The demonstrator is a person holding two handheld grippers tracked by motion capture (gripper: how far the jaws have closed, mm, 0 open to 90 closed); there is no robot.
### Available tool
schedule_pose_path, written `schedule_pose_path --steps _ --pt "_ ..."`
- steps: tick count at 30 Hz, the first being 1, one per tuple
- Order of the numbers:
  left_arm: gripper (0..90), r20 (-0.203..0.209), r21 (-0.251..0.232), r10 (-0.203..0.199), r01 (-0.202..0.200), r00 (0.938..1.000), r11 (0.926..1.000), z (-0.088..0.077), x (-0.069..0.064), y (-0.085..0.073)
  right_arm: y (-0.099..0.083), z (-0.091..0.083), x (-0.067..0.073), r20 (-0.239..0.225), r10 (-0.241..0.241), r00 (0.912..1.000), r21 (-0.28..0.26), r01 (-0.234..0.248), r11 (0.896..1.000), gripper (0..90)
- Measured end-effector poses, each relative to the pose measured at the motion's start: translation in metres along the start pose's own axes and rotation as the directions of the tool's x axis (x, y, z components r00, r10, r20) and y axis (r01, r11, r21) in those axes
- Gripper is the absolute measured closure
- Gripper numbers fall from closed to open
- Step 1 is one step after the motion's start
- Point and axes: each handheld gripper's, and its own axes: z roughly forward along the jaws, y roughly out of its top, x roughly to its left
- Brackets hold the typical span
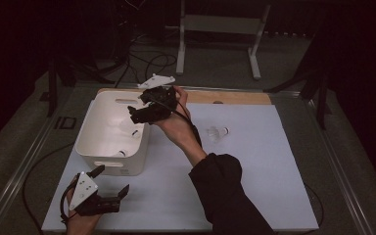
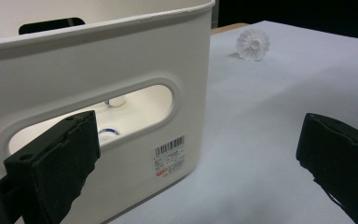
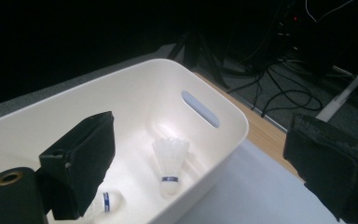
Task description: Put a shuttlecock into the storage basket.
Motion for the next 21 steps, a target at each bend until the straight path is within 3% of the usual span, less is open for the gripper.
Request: schedule_pose_path --steps 8,21 --pt "0.3 0.002 0.003 0.004 -0.004 1.0 1.0 0.001 0.0 0.0 -0.009 -0.007 -0.004 0.037 -0.056 0.9978 0.012 0.055 0.998 8.9" --pt "0.2 0.001 0.001 0.003 -0.003 1.0 1.0 0.0 0.0 0.0 -0.016 -0.018 -0.009 0.074 -0.078 0.9942 0.021 0.076 0.997 8.3"
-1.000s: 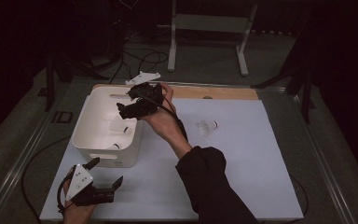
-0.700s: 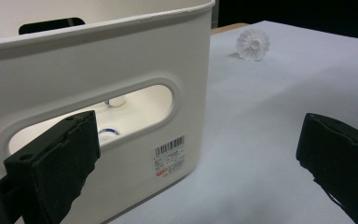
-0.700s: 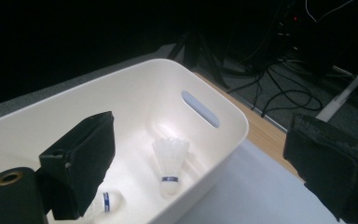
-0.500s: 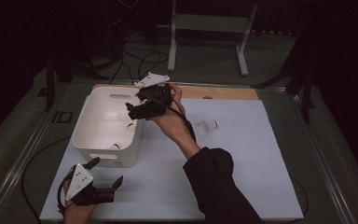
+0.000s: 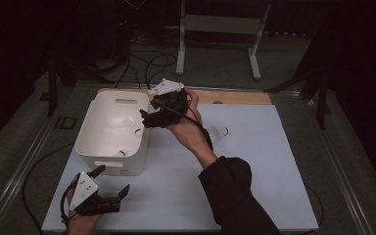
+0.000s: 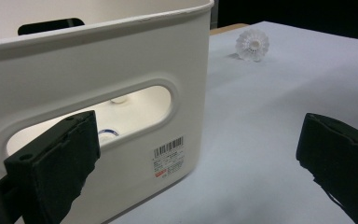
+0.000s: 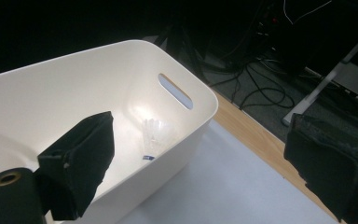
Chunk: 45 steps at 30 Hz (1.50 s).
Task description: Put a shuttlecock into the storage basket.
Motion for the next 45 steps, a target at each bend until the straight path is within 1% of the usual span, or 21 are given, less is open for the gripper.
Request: schedule_pose_path --steps 2,7,12,21,24,28,37,45 --pt "0.2 0.001 0.0 0.0 0.0 1.0 1.0 0.0 0.0 0.0 -0.001 -0.001 -0.001 0.009 -0.008 0.9999 0.0 0.008 1.0 8.1" --pt "0.3 -0.001 0.002 0.004 -0.004 1.0 1.0 0.0 0.0 0.0 -0.003 -0.003 -0.001 0.01 -0.009 0.9999 0.001 0.009 1.0 8.1" --pt "0.3 0.0 0.001 0.001 -0.001 1.0 1.0 0.0 0.0 0.0 -0.006 -0.004 -0.003 0.024 -0.025 0.9994 0.009 0.025 1.0 8.1" --pt "0.3 0.0 0.0 0.001 -0.001 1.0 1.0 0.0 0.0 0.0 -0.013 -0.006 -0.005 0.028 -0.027 0.9992 0.015 0.027 1.0 8.1" --pt "0.2 0.0 0.0 0.001 -0.001 1.0 1.0 0.0 0.0 0.0 -0.015 -0.006 -0.004 0.032 -0.041 0.9987 0.022 0.04 0.999 8.1" --pt "0.2 0.001 0.0 0.001 -0.001 1.0 1.0 0.0 -0.001 0.0 -0.016 -0.006 -0.004 0.032 -0.033 0.9989 0.022 0.033 0.999 8.1" --pt "0.3 0.003 0.001 0.001 -0.001 1.0 1.0 0.0 -0.001 0.0 -0.023 -0.008 -0.003 0.032 -0.04 0.9987 0.037 0.039 0.999 8.2" --pt "0.3 0.001 0.0 0.001 -0.001 1.0 1.0 0.0 -0.001 0.0 -0.025 -0.011 -0.004 0.038 -0.033 0.9987 0.031 0.032 0.999 8.2"
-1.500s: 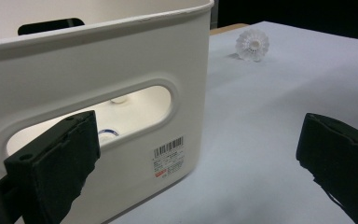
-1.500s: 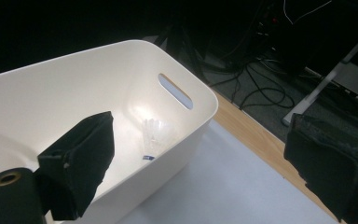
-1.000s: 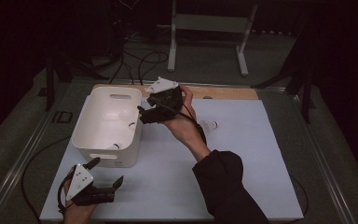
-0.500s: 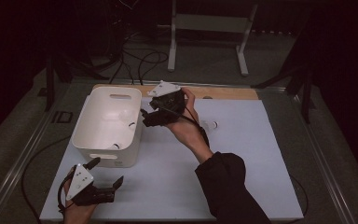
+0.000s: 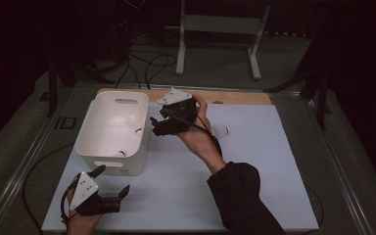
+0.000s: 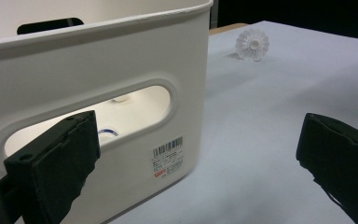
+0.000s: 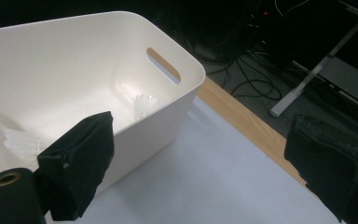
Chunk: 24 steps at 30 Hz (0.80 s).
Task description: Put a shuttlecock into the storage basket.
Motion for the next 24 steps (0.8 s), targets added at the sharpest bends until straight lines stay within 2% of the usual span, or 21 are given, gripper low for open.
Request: schedule_pose_path --steps 6,24 --pt "0.2 -0.001 0.0 -0.001 0.001 1.0 1.0 0.0 0.0 0.0 -0.003 -0.001 -0.001 0.002 -0.007 1.0 0.004 0.007 1.0 8.2" --pt "0.3 0.0 0.001 -0.001 0.001 1.0 1.0 0.0 0.0 0.0 -0.015 -0.002 -0.013 0.018 0.017 0.9997 0.017 -0.017 1.0 8.2"
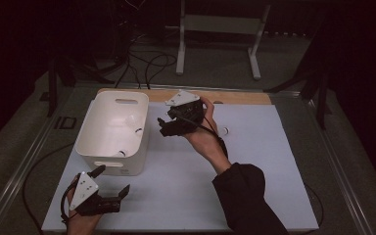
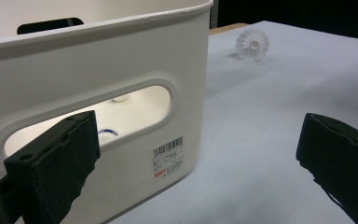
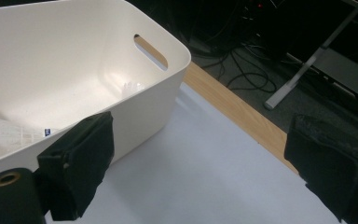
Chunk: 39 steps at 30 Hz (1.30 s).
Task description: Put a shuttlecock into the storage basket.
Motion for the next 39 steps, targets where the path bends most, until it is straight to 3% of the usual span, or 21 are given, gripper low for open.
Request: schedule_pose_path --steps 39 --pt "0.3 -0.002 0.0 0.001 -0.001 1.0 1.0 -0.001 0.0 0.0 -0.026 0.0 -0.026 0.039 0.055 0.9977 0.031 -0.056 0.998 8.3"
